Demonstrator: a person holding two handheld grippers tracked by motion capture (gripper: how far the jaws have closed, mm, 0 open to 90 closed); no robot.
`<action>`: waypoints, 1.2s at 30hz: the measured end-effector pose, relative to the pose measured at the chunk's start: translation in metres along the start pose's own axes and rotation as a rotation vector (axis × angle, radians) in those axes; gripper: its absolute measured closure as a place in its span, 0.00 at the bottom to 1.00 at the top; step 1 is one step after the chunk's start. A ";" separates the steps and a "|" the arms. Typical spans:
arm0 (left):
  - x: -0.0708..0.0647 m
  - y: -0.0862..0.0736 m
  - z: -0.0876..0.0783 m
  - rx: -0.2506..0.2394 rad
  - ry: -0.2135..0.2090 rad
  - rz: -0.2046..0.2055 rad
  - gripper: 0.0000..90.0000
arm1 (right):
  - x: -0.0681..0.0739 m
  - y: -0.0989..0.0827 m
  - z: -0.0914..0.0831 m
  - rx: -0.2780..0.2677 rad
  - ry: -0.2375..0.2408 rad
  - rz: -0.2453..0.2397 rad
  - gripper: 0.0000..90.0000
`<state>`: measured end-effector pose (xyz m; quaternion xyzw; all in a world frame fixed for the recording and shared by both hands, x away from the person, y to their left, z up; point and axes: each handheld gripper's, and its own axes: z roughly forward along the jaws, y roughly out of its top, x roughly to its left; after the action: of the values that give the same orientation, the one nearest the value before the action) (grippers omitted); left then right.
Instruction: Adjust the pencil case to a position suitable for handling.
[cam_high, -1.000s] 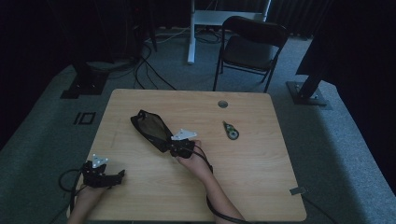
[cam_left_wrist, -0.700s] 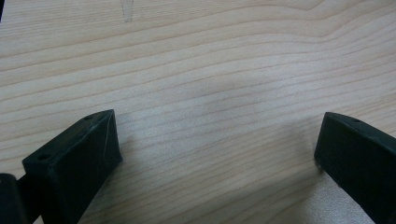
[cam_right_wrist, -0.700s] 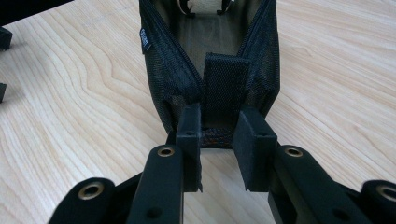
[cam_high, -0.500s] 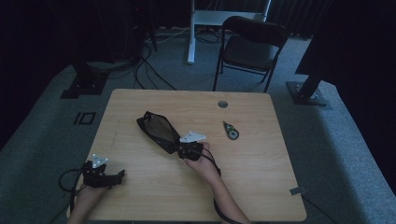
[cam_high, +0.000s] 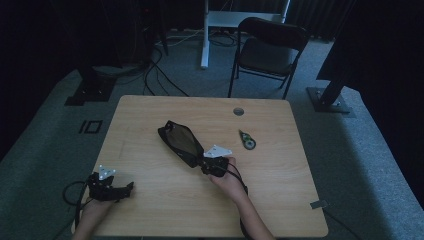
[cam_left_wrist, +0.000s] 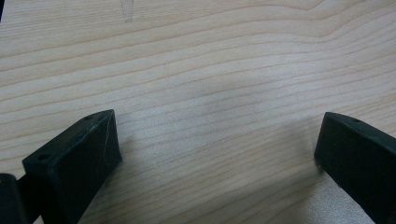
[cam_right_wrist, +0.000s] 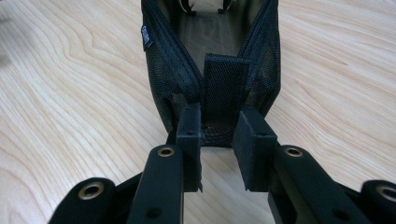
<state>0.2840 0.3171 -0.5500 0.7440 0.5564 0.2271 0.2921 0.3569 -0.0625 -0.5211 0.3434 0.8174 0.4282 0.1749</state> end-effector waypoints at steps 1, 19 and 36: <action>0.000 0.000 0.000 0.000 0.000 0.000 0.00 | -0.001 -0.001 -0.002 -0.002 -0.003 0.003 0.81; 0.000 0.000 0.000 0.000 0.000 0.000 0.00 | -0.025 -0.033 -0.049 0.002 -0.061 0.039 0.81; 0.000 0.000 0.000 0.000 0.000 0.000 0.00 | -0.033 -0.068 -0.093 -0.011 -0.111 0.094 0.81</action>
<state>0.2841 0.3171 -0.5500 0.7439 0.5564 0.2271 0.2922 0.2983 -0.1672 -0.5236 0.4037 0.7870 0.4208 0.2017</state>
